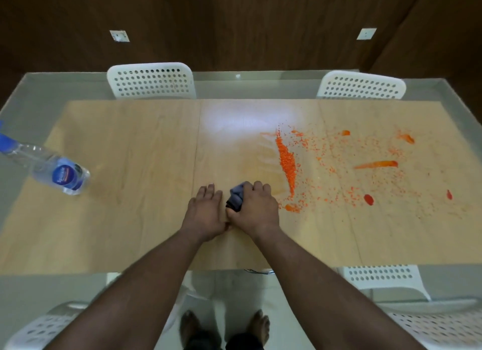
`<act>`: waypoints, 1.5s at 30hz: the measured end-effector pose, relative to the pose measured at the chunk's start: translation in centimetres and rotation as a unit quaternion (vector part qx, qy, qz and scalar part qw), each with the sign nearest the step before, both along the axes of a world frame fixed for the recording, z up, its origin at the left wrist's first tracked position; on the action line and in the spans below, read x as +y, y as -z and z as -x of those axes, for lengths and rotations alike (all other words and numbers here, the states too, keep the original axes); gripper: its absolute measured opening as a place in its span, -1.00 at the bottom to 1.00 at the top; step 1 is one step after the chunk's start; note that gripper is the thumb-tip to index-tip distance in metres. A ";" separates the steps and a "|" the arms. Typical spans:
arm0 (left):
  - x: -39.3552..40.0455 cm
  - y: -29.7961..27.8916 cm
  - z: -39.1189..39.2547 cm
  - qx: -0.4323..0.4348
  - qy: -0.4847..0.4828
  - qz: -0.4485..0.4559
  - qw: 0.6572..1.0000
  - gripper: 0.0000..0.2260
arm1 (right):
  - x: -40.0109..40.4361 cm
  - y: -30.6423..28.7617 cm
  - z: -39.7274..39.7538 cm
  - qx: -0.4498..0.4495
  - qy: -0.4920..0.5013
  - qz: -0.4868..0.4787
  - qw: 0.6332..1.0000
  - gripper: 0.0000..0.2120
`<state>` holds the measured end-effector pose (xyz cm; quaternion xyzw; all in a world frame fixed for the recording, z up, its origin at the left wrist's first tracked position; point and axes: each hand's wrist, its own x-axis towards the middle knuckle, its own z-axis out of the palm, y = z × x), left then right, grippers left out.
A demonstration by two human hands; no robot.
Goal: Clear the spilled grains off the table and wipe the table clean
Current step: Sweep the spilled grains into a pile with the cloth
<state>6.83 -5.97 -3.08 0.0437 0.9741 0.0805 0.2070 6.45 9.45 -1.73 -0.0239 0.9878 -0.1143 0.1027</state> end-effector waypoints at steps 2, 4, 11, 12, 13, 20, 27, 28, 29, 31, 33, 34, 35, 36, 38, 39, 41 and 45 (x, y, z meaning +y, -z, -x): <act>-0.1 0.1 0.0 0.001 -0.011 -0.013 1.000 -0.15 | -0.4 -0.1 0.0 -0.012 0.001 -0.017 1.000 -0.24; -0.4 0.1 0.1 0.012 -0.009 -0.015 1.000 -0.25 | -0.6 -0.3 -0.1 -0.025 -0.008 -0.029 0.999 -0.30; 0.1 0.5 1.8 0.026 0.040 -0.050 0.998 -0.23 | 2.9 0.3 -1.7 0.037 0.095 0.134 0.986 -0.48; 0.1 0.7 2.1 0.021 0.046 -0.056 0.997 -0.19 | 3.3 0.4 -2.2 0.059 0.113 0.152 0.980 -0.46; 0.0 0.9 2.4 0.015 0.048 -0.064 0.997 -0.14 | 3.4 0.5 -2.8 0.077 0.122 0.159 0.977 -0.44; -1.3 1.9 3.9 -0.003 0.109 -0.096 0.989 -0.03 | -0.6 2.3 -5.4 0.040 0.058 0.082 0.994 -0.36; 1.0 2.6 5.3 -0.005 0.154 -0.114 0.981 0.00 | 1.8 2.0 -2.6 -0.001 0.176 0.041 0.984 -0.41; 1.5 2.7 5.4 0.000 0.154 -0.108 0.982 0.00 | 2.9 1.9 -1.8 -0.001 0.187 0.034 0.982 -0.43; 2.0 2.9 5.6 0.007 0.154 -0.105 0.982 0.00 | 4.0 1.7 -1.0 0.001 0.196 0.031 0.980 -0.46; 2.8 3.2 5.7 0.018 0.155 -0.104 0.982 0.01 | 6.2 1.5 0.3 0.005 0.218 0.036 0.975 -0.49; 3.3 3.4 5.7 0.021 0.152 -0.107 0.982 0.01 | 7.8 1.2 0.7 0.008 0.235 0.042 0.971 -0.48; 3.5 3.5 5.7 0.019 0.152 -0.109 0.982 0.01 | 8.2 1.0 0.5 0.013 0.238 0.042 0.970 -0.46; 3.6 3.5 5.8 0.016 0.154 -0.112 0.982 0.01 | 8.4 0.7 0.0 0.022 0.238 0.042 0.970 -0.44; 3.6 3.5 5.8 0.014 0.155 -0.114 0.981 0.02 | 8.1 0.6 -0.8 0.034 0.228 0.042 0.972 -0.43; 3.6 3.5 6.1 0.012 0.164 -0.119 0.979 0.03 | 6.8 0.6 -3.2 0.049 0.196 0.043 0.978 -0.42; 3.7 3.5 6.2 0.011 0.168 -0.122 0.978 0.03 | 6.0 1.0 -4.5 0.046 0.177 0.046 0.982 -0.42; 4.2 3.5 6.4 0.011 0.172 -0.128 0.977 0.00 | 4.8 2.1 -6.9 0.025 0.143 0.032 0.989 -0.44; 5.7 4.1 6.3 0.018 0.163 -0.108 0.980 -0.02 | 5.0 3.7 -8.0 0.018 0.150 0.012 0.988 -0.42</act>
